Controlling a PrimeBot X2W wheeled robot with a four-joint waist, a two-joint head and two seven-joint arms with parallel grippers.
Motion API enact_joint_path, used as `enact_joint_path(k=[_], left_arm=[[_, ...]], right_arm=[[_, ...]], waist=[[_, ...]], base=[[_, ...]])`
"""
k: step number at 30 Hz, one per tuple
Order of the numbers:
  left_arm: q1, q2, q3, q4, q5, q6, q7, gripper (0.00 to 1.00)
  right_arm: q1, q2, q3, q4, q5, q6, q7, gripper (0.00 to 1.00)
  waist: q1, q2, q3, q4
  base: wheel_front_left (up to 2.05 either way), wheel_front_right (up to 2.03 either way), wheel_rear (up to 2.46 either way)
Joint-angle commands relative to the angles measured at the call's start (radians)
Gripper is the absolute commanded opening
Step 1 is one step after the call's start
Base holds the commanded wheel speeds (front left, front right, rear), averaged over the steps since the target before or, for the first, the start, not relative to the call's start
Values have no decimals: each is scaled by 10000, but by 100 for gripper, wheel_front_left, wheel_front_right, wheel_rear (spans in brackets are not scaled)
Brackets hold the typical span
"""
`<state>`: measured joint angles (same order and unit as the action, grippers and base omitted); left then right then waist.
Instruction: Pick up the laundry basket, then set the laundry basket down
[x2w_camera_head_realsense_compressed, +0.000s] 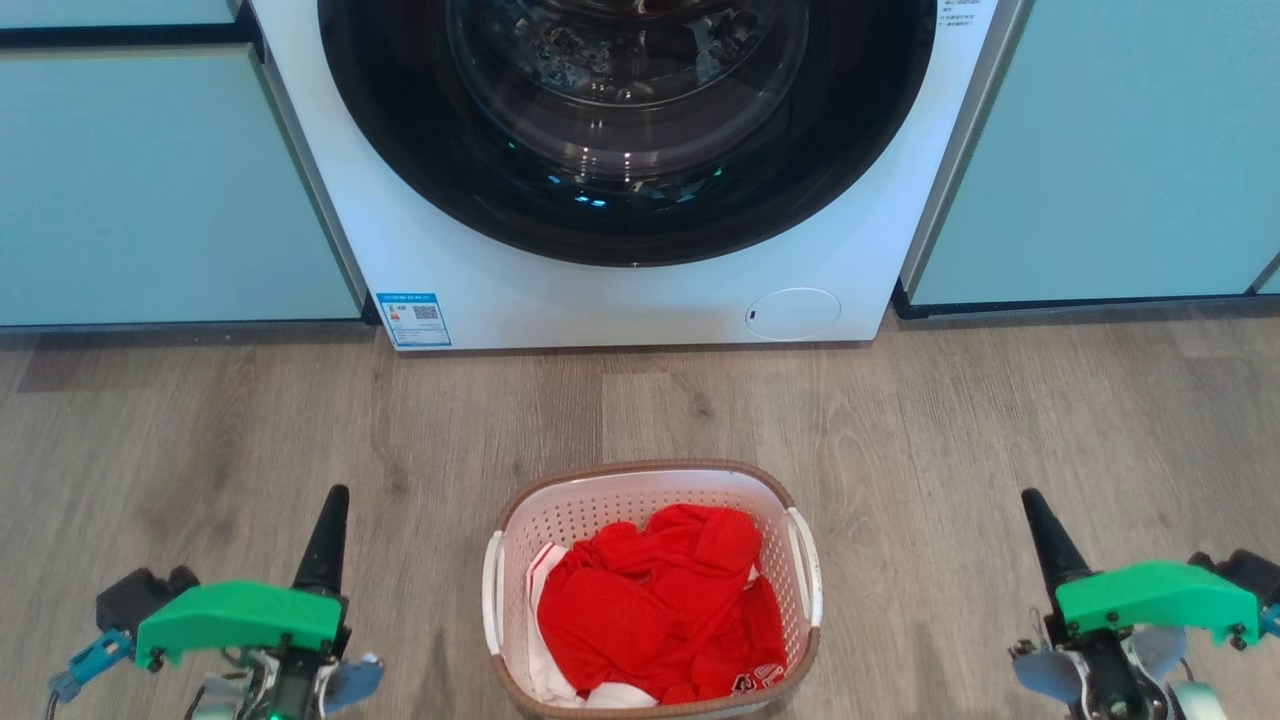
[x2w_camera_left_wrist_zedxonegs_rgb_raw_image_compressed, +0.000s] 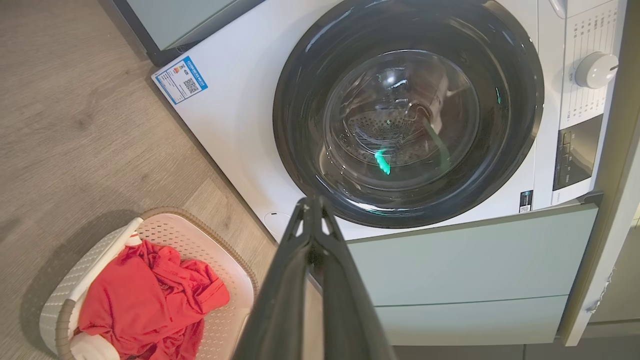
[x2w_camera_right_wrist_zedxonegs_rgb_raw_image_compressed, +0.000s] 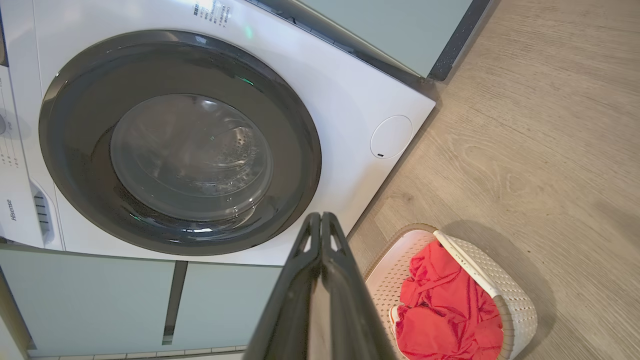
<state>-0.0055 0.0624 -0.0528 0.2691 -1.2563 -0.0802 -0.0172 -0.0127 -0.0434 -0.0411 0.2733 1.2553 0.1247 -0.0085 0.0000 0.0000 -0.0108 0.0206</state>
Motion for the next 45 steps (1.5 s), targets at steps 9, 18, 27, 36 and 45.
enact_joint_path(k=[9, 18, 27, 36, 45], left_arm=[[-695, 120, 601, -286, -1118, -189, 314, 0], [-792, 111, 845, -275, -1964, -290, 553, 0], [-902, 100, 1124, -262, -2917, -403, 825, 0], [-1001, 87, 1378, -251, -3763, -504, 1073, 0], [-1003, 65, 1409, -250, -3737, -504, 1098, 0]], right_arm=[[-660, -215, -91, -315, 1104, 48, 317, 0], [-747, -216, -228, -310, 1933, 52, 551, 0], [-845, -217, -384, -303, 2868, 56, 817, 0], [-933, -214, -527, -297, 3699, 60, 1057, 0], [-935, -198, -550, -296, 3680, 60, 1076, 0]], waist=[[0, 0, 38, -56], [0, 0, 70, -103], [0, 0, 107, -157], [0, 0, 139, -206], [0, 0, 139, -206]], base=[[0, 0, 0], [0, 0, 0], [0, 0, 0], [0, 0, 0], [0, 0, 0]])
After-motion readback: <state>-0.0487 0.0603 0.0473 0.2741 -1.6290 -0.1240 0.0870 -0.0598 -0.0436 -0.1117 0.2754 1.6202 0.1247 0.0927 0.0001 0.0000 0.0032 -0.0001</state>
